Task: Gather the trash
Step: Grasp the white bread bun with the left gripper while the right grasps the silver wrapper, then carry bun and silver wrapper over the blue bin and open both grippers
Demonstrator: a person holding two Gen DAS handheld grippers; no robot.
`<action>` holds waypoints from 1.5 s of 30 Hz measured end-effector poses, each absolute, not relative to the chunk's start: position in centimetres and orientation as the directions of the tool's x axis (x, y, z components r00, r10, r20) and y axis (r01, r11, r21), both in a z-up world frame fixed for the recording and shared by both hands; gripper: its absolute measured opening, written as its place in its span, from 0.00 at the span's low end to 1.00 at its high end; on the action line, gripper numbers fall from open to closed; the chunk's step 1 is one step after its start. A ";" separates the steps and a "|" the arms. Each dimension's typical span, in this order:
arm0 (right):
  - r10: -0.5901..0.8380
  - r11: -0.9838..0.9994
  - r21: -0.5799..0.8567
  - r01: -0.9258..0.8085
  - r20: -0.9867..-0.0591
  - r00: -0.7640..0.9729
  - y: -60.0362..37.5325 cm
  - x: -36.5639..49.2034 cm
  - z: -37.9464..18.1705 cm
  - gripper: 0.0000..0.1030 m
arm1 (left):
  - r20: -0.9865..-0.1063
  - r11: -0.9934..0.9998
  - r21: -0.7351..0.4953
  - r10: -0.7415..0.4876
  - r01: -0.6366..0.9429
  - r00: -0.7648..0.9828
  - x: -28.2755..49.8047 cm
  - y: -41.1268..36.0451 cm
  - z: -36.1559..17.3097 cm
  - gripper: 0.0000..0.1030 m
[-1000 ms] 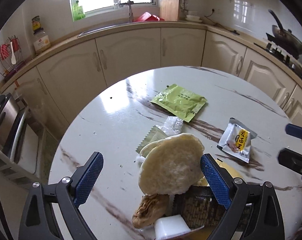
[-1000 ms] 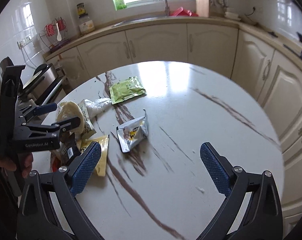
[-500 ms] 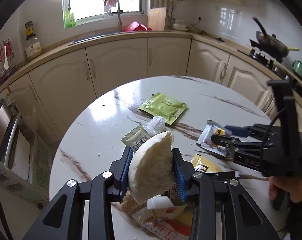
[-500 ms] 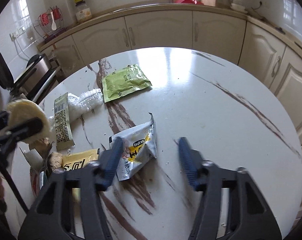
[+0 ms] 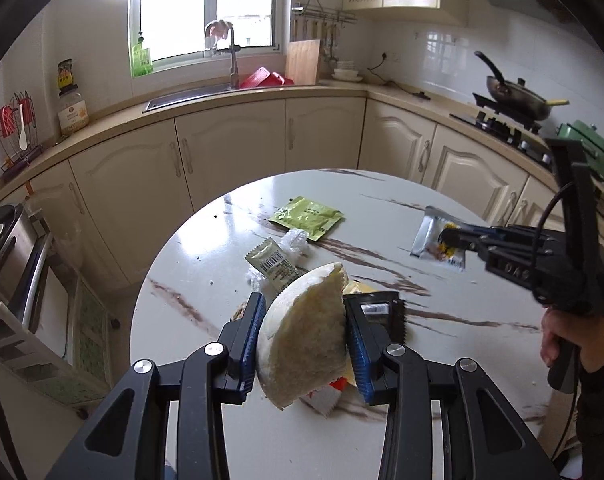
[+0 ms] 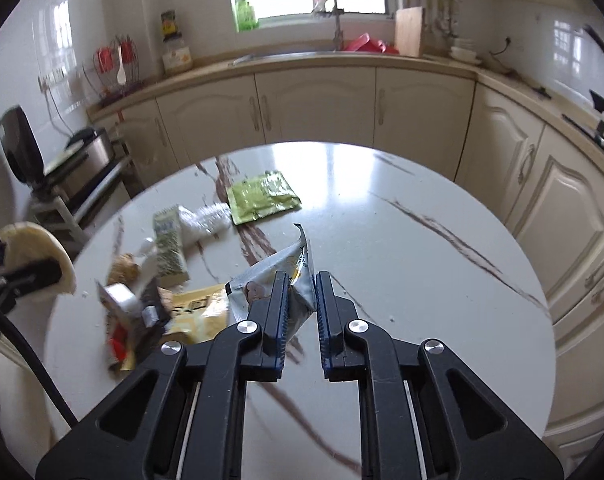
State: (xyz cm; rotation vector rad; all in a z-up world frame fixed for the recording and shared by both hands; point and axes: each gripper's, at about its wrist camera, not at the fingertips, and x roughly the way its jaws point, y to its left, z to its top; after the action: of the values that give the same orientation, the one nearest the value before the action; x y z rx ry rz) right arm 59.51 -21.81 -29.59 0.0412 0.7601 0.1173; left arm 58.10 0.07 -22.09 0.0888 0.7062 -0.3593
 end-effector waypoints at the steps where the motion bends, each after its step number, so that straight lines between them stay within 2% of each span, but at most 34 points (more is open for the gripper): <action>1: 0.128 0.992 0.085 -0.096 -0.674 0.727 -21.8 58.8 -28.8 0.13 | -0.640 0.933 -0.047 -0.302 0.357 0.706 56.8 0.5 -21.7 0.34; 9: 0.251 0.967 0.109 -0.232 -0.587 0.770 -15.8 51.4 -23.8 0.13 | -0.578 0.945 -0.065 -0.298 0.321 0.759 47.9 5.6 -19.7 0.34; 17: 0.422 0.893 0.135 -0.429 -0.581 0.696 -3.9 47.8 -24.4 0.13 | -0.568 0.970 -0.103 -0.238 0.219 0.788 39.2 14.6 -21.8 0.34; 20: 0.488 0.855 0.180 -0.486 -0.596 0.637 0.8 47.8 -26.2 0.13 | -0.588 0.982 -0.117 -0.189 0.148 0.787 36.9 18.3 -23.3 0.34; 24: 0.551 0.805 0.229 -0.547 -0.631 0.547 6.7 47.9 -29.8 0.13 | -0.661 0.992 -0.125 -0.101 0.024 0.744 34.5 24.4 -27.7 0.34; 29: 0.562 0.768 0.244 -0.593 -0.699 0.441 13.9 49.2 -35.8 0.13 | -0.749 0.985 -0.132 -0.023 -0.114 0.663 32.9 30.0 -33.0 0.34; 39: 0.501 0.765 0.266 -0.587 -0.818 0.281 22.3 53.0 -47.7 0.13 | -0.856 0.957 -0.162 -0.014 -0.242 0.516 32.9 34.7 -41.0 0.36; 41: 0.497 0.768 0.281 -0.576 -0.828 0.259 23.1 53.5 -49.4 0.13 | -0.868 0.950 -0.164 -0.011 -0.266 0.496 33.1 35.5 -41.8 0.40; 43: 0.491 0.767 0.289 -0.572 -0.839 0.234 23.8 53.9 -50.7 0.13 | -0.874 0.944 -0.165 -0.005 -0.286 0.487 33.5 36.2 -42.1 0.52; 44: 0.490 0.767 0.294 -0.570 -0.842 0.226 24.1 54.0 -51.2 0.13 | -0.874 0.940 -0.165 0.000 -0.298 0.485 33.4 36.5 -42.2 0.63; 45: 0.487 0.766 0.296 -0.570 -0.846 0.215 24.5 54.1 -51.9 0.13 | -0.874 0.938 -0.167 0.002 -0.303 0.486 34.1 36.3 -41.9 0.66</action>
State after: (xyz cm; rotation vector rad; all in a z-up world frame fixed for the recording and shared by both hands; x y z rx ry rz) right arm 54.11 24.54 -51.92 -0.0847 1.1380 0.7339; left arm 34.12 36.28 -41.91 -0.3178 1.0511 0.1889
